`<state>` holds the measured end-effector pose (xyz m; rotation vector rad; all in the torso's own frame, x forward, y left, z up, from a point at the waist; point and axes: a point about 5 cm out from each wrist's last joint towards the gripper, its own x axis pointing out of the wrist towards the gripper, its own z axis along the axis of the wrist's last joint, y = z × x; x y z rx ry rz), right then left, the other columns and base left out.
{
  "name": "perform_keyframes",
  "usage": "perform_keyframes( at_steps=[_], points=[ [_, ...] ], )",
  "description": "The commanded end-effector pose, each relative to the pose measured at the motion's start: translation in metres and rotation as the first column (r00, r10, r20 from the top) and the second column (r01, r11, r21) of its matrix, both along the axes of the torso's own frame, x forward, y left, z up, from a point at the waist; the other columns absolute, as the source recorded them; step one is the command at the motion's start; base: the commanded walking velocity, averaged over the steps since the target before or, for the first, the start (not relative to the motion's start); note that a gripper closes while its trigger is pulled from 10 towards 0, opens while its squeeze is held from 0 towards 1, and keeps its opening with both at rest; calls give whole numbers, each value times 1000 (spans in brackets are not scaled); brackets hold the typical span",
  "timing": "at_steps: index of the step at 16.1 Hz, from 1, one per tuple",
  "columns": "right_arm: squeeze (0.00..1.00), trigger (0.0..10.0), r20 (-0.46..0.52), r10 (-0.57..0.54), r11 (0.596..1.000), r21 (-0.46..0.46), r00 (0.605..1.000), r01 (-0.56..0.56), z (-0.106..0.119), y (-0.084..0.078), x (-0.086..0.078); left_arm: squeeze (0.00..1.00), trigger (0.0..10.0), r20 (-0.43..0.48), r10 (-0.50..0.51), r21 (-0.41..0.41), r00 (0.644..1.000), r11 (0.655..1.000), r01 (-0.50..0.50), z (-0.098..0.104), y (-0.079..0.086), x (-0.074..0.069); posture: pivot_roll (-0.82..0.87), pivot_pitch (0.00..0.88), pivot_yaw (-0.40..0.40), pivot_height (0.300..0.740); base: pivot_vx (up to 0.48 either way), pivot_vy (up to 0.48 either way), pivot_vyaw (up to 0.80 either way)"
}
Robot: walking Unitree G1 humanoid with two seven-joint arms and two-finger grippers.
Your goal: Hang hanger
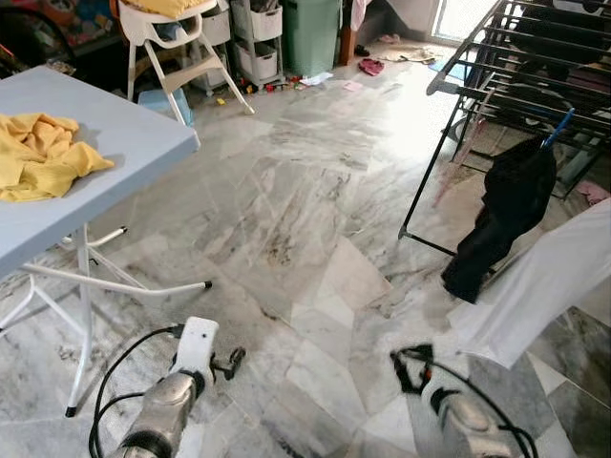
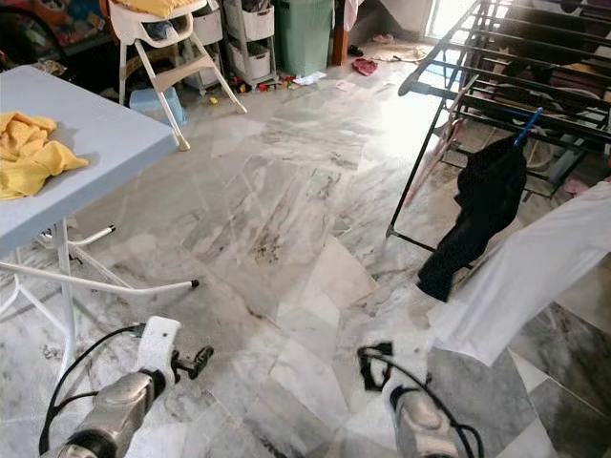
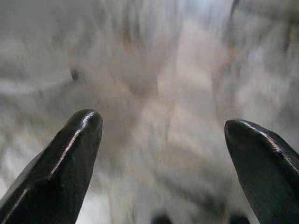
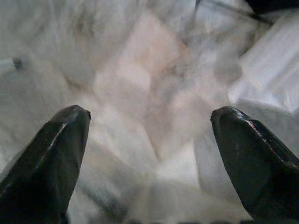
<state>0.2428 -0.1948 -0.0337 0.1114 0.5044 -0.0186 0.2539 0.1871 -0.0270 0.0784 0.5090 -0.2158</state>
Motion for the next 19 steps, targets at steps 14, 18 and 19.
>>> perform_keyframes(
  at_steps=[14,18,19],
  points=[
    [0,10000,411,55,998,-39,910,-42,102,13,-11,0,10000,448,81,-27,890,997,-77,59,32,-7,-23,110,-29,740,0,0,0],
    [0,10000,446,152,987,-121,882,-109,116,25,2,0,10000,436,78,-54,896,997,-60,60,26,-2,-18,117,-33,740,0,0,400],
    [0,10000,449,156,986,-118,880,-115,117,27,3,0,10000,436,71,-53,897,997,-53,60,25,-2,-16,124,-38,740,0,0,800]
  ],
)
